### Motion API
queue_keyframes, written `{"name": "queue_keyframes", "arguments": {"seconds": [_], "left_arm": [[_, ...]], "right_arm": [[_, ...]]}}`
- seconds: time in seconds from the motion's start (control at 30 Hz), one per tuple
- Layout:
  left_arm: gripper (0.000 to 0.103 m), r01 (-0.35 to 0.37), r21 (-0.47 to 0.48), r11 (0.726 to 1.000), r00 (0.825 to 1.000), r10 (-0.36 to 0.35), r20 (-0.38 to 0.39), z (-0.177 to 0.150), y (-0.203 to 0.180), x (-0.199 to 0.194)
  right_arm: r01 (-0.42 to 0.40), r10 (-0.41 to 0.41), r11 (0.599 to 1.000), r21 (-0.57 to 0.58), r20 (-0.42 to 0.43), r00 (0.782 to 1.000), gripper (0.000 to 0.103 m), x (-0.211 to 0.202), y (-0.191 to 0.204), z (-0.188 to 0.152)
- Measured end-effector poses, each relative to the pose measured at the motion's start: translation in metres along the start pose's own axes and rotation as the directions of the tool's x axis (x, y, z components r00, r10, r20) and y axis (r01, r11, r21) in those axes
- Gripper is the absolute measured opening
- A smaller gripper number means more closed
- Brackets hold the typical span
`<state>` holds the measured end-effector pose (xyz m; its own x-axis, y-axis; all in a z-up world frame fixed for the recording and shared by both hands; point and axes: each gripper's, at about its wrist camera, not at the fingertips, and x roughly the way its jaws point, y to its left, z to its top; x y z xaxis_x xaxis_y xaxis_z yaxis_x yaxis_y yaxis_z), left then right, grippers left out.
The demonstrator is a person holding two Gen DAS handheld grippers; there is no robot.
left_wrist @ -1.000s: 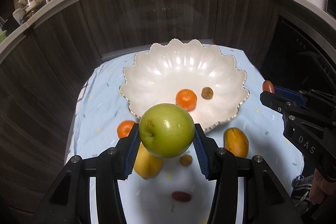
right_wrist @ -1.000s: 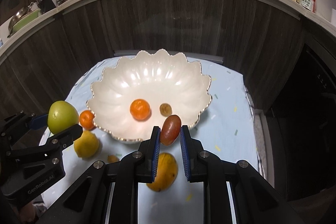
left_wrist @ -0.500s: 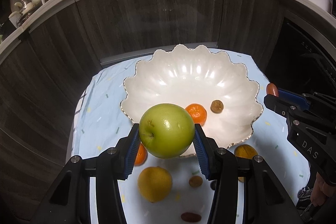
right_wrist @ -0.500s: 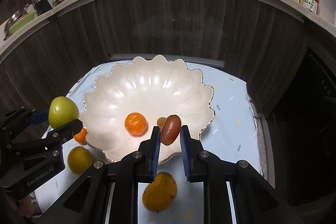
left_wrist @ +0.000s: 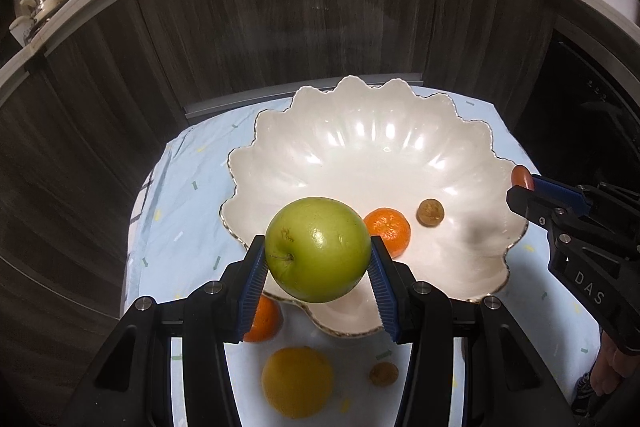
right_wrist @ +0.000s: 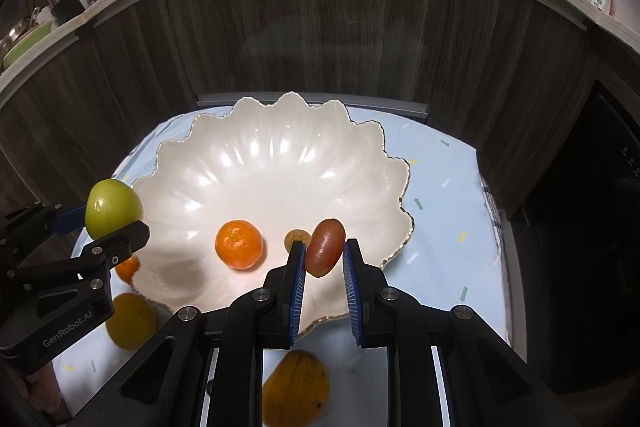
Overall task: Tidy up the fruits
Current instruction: 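Open left gripper dropping green apple while right gripper releases red date into bowl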
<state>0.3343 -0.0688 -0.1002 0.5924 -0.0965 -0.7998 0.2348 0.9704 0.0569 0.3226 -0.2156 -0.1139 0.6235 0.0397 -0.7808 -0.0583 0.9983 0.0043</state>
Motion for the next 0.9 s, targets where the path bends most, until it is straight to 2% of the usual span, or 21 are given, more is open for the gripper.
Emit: {"name": "queue_keyframes", "arguments": {"seconds": [0.63, 0.73, 0.77, 0.8, 0.83, 0.9], "left_arm": [[0.049, 0.007, -0.018, 1.0, 0.998, -0.008, -0.056, -0.001, 0.004, 0.032], [0.049, -0.03, -0.019, 0.999, 0.997, 0.028, -0.074, -0.003, 0.005, 0.035], [0.052, -0.033, -0.017, 0.999, 0.996, 0.031, -0.078, -0.004, 0.004, 0.036], [0.061, -0.034, -0.019, 0.999, 0.997, 0.032, -0.073, -0.004, 0.005, 0.034], [0.068, -0.039, -0.021, 0.999, 0.997, 0.038, -0.063, -0.004, 0.005, 0.032], [0.072, -0.047, -0.018, 0.999, 0.998, 0.046, -0.038, -0.003, 0.005, 0.026]], "right_arm": [[-0.006, 0.007, 1.0, 0.008, -0.078, 0.997, 0.021, 0.037, -0.002, 0.001], [0.009, -0.009, 1.0, 0.0, -0.076, 0.997, 0.022, 0.037, -0.001, 0.001], [0.013, -0.013, 1.0, -0.003, -0.079, 0.997, 0.023, 0.037, 0.0, 0.001], [0.015, -0.016, 1.0, -0.003, -0.078, 0.997, 0.026, 0.036, 0.0, 0.001], [0.018, -0.018, 1.0, -0.002, -0.073, 0.997, 0.033, 0.035, -0.001, 0.001], [0.018, -0.018, 1.0, 0.001, -0.056, 0.998, 0.041, 0.032, -0.002, 0.001]]}}
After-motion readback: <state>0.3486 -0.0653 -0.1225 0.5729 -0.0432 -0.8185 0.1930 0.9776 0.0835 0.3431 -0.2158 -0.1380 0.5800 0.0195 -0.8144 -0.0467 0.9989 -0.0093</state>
